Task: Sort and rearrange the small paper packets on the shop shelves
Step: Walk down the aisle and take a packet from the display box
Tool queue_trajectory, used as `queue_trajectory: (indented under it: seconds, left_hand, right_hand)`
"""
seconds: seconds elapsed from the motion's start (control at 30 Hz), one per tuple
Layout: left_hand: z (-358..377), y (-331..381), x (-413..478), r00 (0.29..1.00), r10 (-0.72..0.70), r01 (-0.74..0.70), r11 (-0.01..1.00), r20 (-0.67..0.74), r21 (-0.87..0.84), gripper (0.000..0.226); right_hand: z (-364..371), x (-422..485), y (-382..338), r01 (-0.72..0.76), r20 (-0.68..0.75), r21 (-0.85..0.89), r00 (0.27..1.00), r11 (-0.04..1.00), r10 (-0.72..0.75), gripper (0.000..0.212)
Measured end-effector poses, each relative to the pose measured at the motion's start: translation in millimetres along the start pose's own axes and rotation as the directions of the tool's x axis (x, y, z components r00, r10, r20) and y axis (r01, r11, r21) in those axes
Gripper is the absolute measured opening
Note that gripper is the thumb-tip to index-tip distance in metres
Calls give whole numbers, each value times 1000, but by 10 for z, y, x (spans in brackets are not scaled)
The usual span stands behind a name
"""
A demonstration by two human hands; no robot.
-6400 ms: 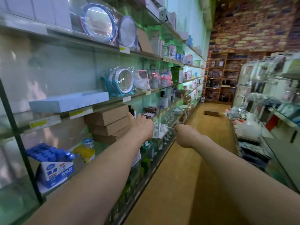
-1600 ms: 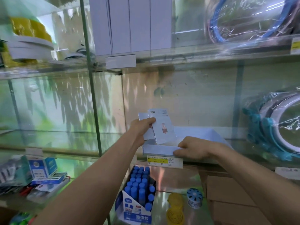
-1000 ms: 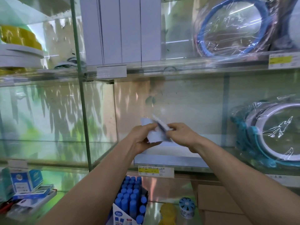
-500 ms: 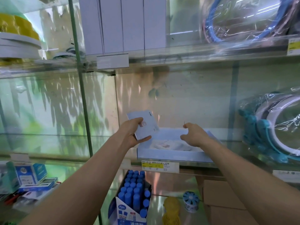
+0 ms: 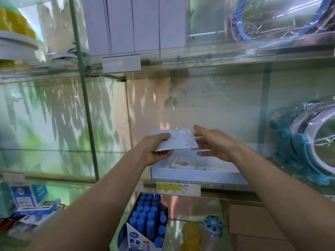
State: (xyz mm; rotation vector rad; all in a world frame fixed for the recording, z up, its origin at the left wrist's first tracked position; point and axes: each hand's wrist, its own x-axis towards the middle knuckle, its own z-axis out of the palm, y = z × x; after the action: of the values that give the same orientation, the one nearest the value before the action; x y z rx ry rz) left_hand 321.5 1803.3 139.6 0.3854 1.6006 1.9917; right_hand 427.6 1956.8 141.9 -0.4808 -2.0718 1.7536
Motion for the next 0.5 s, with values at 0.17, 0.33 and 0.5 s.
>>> queue_trajectory:
  seconds: [0.17, 0.33, 0.5]
  left_hand:
    - [72, 39, 77, 987, 160, -154, 923, 13, 353, 26]
    - [92, 45, 122, 983, 175, -131, 887, -60, 442, 32]
    - [257, -7, 30, 964, -160, 124, 977, 211, 176, 58]
  right_hand:
    - [-84, 30, 21, 196, -135, -247, 963, 949, -234, 17]
    - [-115, 58, 240, 175, -256, -685, 851, 707, -459, 13]
    - [55, -59, 136, 309, -163, -737, 781, 600, -602, 9]
